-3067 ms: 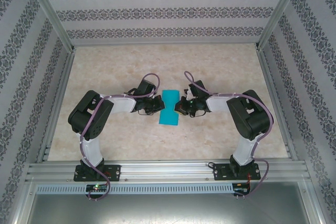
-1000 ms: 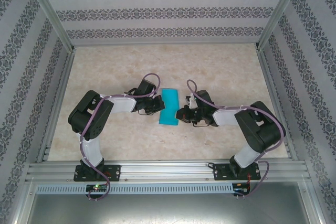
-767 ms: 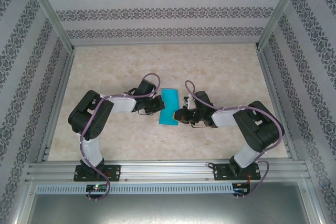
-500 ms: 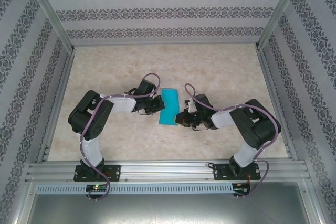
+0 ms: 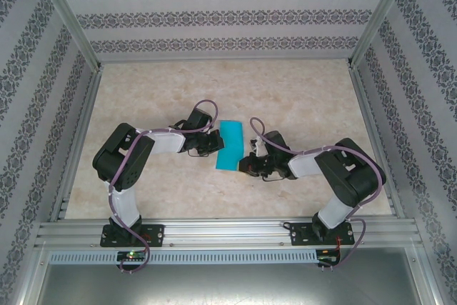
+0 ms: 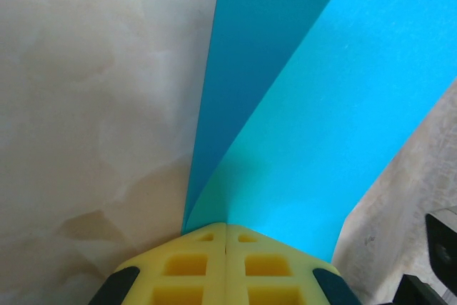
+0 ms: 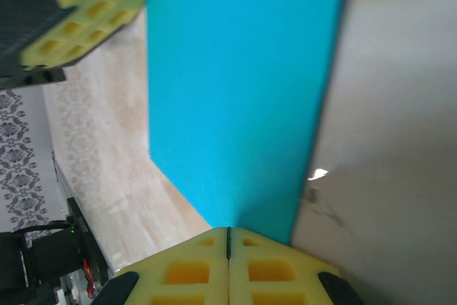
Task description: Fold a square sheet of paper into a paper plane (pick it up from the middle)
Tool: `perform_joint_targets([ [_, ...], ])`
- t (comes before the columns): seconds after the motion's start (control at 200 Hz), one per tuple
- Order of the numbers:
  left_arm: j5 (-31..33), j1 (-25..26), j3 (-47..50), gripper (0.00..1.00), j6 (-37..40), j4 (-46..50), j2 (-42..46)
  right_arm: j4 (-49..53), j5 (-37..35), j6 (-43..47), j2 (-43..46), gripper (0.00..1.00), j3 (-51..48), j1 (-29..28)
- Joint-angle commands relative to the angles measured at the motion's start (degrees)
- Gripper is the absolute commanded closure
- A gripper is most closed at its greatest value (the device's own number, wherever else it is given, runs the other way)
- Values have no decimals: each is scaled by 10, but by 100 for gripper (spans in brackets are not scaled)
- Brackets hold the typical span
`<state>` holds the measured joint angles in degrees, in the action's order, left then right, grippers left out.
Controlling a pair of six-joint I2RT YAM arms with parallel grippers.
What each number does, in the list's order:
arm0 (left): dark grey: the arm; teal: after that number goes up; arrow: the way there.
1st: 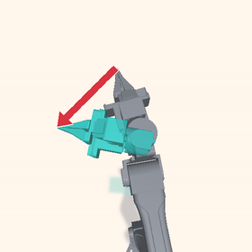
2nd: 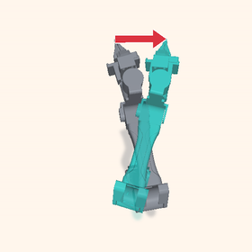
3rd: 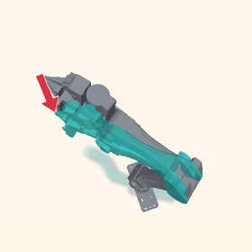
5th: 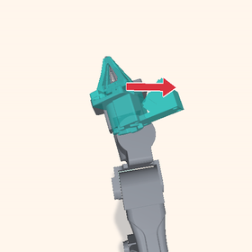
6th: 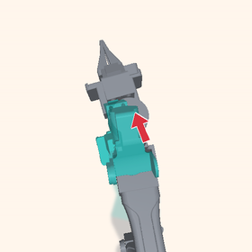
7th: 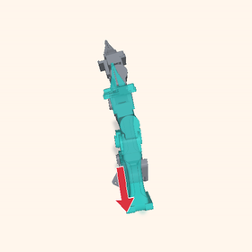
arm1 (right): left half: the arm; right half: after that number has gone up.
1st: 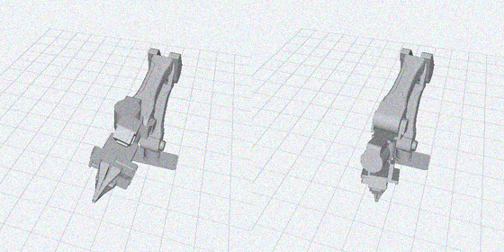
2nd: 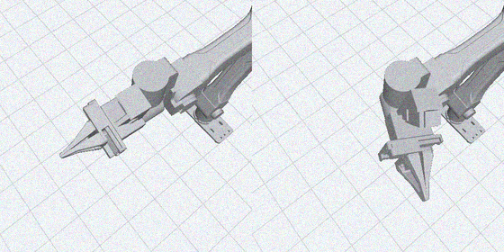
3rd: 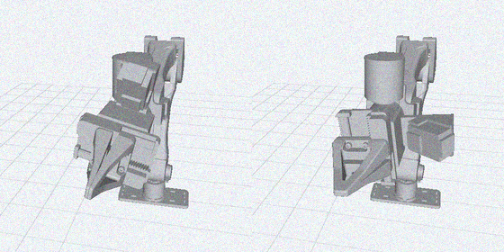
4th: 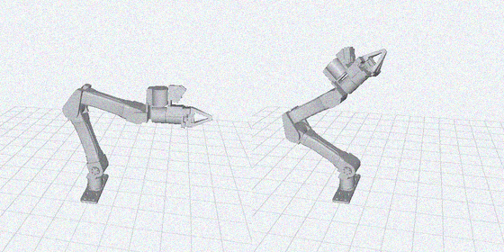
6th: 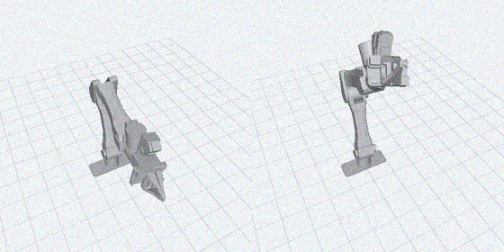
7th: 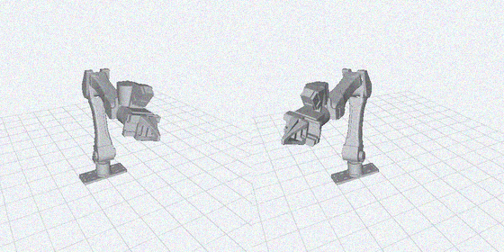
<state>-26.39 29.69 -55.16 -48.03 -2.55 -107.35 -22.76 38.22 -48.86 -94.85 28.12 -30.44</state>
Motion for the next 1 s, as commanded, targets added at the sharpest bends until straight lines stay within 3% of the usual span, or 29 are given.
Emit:
perform_joint_targets([
  [0.0,17,7,4,100,7,52,-11,1,1,21,-11,94,-5,5],
  [0.12,17,8,5,100,8,50,-9,2,10,20,31,93,1,14],
  [0.27,14,8,6,100,8,50,-9,82,-43,53,83,92,52,35],
  [0.465,17,8,9,100,10,50,-7,57,-21,56,-4,91,127,77],
  [0.694,31,7,17,100,14,58,-4,3,3,43,-73,92,126,85],
  [0.999,32,8,14,100,18,63,-9,21,-5,56,-57,91,134,77],
])
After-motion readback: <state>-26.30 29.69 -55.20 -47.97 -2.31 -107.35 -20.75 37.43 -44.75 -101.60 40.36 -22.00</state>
